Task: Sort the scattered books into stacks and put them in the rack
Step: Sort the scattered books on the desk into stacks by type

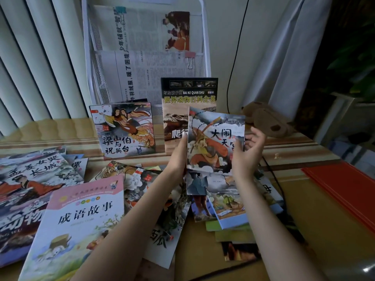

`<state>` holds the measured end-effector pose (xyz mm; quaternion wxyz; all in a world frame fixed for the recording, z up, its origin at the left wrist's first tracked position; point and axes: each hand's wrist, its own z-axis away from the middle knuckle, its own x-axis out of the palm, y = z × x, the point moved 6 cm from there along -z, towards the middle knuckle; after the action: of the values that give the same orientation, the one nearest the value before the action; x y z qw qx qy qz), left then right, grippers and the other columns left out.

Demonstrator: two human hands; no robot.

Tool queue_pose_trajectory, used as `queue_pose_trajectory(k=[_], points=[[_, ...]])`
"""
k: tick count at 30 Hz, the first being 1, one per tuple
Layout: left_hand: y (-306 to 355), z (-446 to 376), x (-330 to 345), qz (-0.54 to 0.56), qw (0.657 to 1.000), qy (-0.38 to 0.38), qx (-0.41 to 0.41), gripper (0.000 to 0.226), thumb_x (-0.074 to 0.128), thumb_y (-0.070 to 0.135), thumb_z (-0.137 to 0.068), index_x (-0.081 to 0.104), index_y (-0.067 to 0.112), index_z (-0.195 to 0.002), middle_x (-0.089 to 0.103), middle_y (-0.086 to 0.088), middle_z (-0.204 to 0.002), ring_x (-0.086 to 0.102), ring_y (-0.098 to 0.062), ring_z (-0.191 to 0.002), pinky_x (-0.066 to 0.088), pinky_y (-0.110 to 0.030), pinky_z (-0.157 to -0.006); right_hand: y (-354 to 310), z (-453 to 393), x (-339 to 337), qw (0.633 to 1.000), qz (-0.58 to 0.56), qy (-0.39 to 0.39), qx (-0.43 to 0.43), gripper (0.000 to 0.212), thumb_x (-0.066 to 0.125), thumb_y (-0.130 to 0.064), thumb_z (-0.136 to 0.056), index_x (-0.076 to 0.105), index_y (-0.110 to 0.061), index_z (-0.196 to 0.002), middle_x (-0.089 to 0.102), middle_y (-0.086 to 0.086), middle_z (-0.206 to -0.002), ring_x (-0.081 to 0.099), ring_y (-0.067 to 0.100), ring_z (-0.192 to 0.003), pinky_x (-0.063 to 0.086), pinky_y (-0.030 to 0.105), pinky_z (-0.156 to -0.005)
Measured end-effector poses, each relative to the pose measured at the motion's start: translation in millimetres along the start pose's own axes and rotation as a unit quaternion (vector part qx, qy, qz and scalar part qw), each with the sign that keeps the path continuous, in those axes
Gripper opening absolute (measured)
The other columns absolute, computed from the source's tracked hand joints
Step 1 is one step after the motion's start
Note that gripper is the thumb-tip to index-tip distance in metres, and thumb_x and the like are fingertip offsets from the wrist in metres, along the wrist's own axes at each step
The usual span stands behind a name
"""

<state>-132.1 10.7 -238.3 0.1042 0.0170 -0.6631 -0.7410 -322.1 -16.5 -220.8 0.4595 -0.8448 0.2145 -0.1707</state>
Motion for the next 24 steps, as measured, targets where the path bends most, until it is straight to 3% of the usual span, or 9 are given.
queue_pose_trajectory(k=[2,4,7,9,12,15,18,20,24], points=[[-1,0,4,0.028,0.999,-0.04,-0.014,0.051,0.035,0.058,-0.094,0.053,0.024,-0.127,0.056,0.007,-0.115,0.051,-0.013,-0.109,0.036,-0.041,-0.104,3,1,4,1.0,0.008,-0.003,0.017,0.046,0.063,-0.005,-0.086,0.043,-0.015,-0.126,0.056,0.007,-0.112,0.057,0.013,-0.1,0.049,0.015,-0.08],[-8,-6,0,-0.031,0.999,-0.033,-0.01,0.038,0.058,0.036,-0.092,0.057,0.013,-0.122,0.064,-0.001,-0.115,0.061,-0.018,-0.103,0.046,-0.042,-0.099,11,0,8,0.998,0.026,-0.04,0.046,0.046,0.063,-0.006,-0.087,0.041,-0.015,-0.127,0.059,0.004,-0.107,0.059,0.009,-0.091,0.049,0.014,-0.073],[-14,-15,-15,-0.017,0.999,0.028,-0.023,0.025,0.068,0.008,-0.084,0.058,0.006,-0.107,0.07,-0.012,-0.088,0.069,-0.023,-0.077,0.058,-0.036,-0.075,23,-1,9,0.982,0.081,-0.116,0.126,0.043,0.06,-0.016,-0.091,0.039,-0.013,-0.128,0.062,0.002,-0.096,0.061,0.013,-0.083,0.041,0.015,-0.058],[-10,-15,-21,0.03,0.999,0.036,-0.014,0.027,0.067,0.002,-0.083,0.056,0.008,-0.107,0.069,-0.013,-0.087,0.068,-0.021,-0.07,0.058,-0.03,-0.063,28,-2,5,0.969,0.106,-0.135,0.177,0.043,0.061,-0.027,-0.091,0.042,-0.013,-0.128,0.058,-0.003,-0.089,0.06,0.021,-0.09,0.039,0.02,-0.057],[7,-9,-22,0.081,0.995,-0.005,0.049,0.032,0.066,-0.007,-0.08,0.056,0.01,-0.106,0.069,-0.011,-0.09,0.068,-0.022,-0.072,0.057,-0.028,-0.06,24,0,14,0.951,0.087,-0.217,0.201,0.043,0.061,-0.039,-0.088,0.049,-0.019,-0.124,0.057,-0.006,-0.104,0.056,0.016,-0.098,0.046,0.03,-0.077],[28,3,-24,0.019,0.987,-0.003,0.159,0.04,0.068,-0.006,-0.079,0.054,0.015,-0.109,0.068,0.002,-0.092,0.068,-0.015,-0.082,0.055,-0.02,-0.064,9,0,27,0.946,0.04,-0.286,0.148,0.052,0.06,-0.038,-0.089,0.046,-0.018,-0.135,0.055,-0.005,-0.132,0.053,0.014,-0.118,0.045,0.04,-0.1],[41,12,-32,-0.076,0.966,0.025,0.248,0.057,0.073,0.0,-0.077,0.04,0.022,-0.118,0.062,0.0,-0.098,0.064,-0.011,-0.086,0.056,-0.027,-0.08,-3,0,31,0.949,0.015,-0.292,0.116,0.084,0.064,-0.062,-0.075,0.038,-0.017,-0.14,0.045,0.002,-0.144,0.045,0.019,-0.13,0.038,0.048,-0.107],[37,15,-32,-0.088,0.969,0.018,0.232,0.068,0.075,0.0,-0.076,0.031,0.029,-0.118,0.059,-0.002,-0.098,0.063,-0.008,-0.085,0.056,-0.025,-0.08,-6,6,33,0.938,0.018,-0.317,0.136,0.097,0.065,-0.074,-0.065,0.035,-0.022,-0.142,0.04,-0.003,-0.147,0.04,0.018,-0.134,0.035,0.048,-0.11],[24,17,-21,-0.137,0.969,0.034,0.203,0.051,0.067,0.003,-0.084,0.028,0.009,-0.118,0.052,0.005,-0.085,0.057,-0.006,-0.077,0.05,-0.012,-0.065,-2,24,33,0.917,0.091,-0.361,0.143,0.052,0.047,-0.03,-0.098,0.025,-0.022,-0.145,0.046,-0.006,-0.124,0.048,0.019,-0.12,0.04,0.034,-0.092]])
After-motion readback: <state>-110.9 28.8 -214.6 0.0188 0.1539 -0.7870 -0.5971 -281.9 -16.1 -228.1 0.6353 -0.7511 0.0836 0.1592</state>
